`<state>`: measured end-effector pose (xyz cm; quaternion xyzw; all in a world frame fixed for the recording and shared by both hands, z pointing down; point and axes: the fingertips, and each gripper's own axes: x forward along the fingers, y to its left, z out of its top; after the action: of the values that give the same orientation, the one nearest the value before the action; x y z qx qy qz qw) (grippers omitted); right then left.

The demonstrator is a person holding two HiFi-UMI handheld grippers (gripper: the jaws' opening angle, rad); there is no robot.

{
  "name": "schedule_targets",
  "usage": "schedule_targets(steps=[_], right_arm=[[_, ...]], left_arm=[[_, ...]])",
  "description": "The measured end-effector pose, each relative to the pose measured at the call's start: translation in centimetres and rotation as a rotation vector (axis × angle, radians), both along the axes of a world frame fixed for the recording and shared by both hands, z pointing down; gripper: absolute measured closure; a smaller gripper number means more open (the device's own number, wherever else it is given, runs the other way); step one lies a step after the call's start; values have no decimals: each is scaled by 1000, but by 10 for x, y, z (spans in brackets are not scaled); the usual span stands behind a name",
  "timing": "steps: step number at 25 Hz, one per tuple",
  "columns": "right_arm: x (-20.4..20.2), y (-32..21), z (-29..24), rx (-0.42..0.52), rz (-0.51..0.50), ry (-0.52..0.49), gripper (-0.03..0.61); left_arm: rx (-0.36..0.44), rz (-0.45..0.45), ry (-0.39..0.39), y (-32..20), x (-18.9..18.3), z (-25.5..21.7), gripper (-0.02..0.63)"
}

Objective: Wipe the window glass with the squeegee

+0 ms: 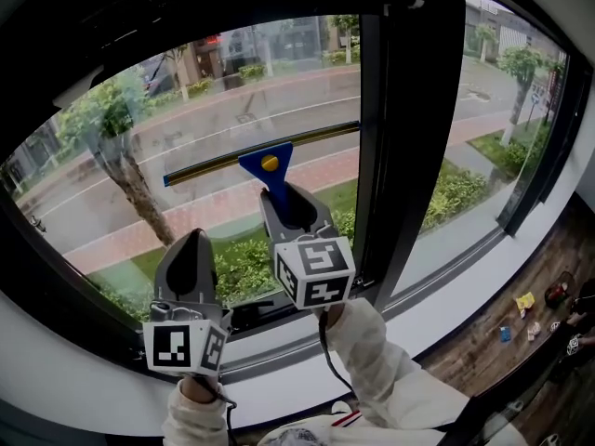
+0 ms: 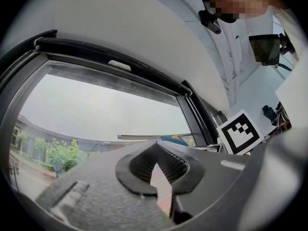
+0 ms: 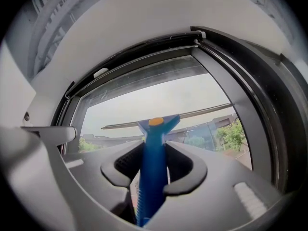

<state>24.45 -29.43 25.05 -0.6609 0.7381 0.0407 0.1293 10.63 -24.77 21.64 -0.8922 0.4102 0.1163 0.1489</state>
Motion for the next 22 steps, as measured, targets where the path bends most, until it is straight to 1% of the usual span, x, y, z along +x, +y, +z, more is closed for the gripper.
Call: schedule_targets(steps=[3, 10, 17, 22], right_arm=[[0, 0, 19, -40, 4, -12, 439], [1, 1, 76, -182, 27, -23, 437], [2, 6, 112, -245, 22, -44, 437], [2, 7, 135, -279, 22, -28, 439]], left_arm=[[-18, 0, -6, 0, -3, 10, 614], [-62, -7, -18, -3, -14, 32, 614], [-91, -4, -23, -8, -22, 45, 614], [-109, 4, -33, -11, -20, 54, 614]])
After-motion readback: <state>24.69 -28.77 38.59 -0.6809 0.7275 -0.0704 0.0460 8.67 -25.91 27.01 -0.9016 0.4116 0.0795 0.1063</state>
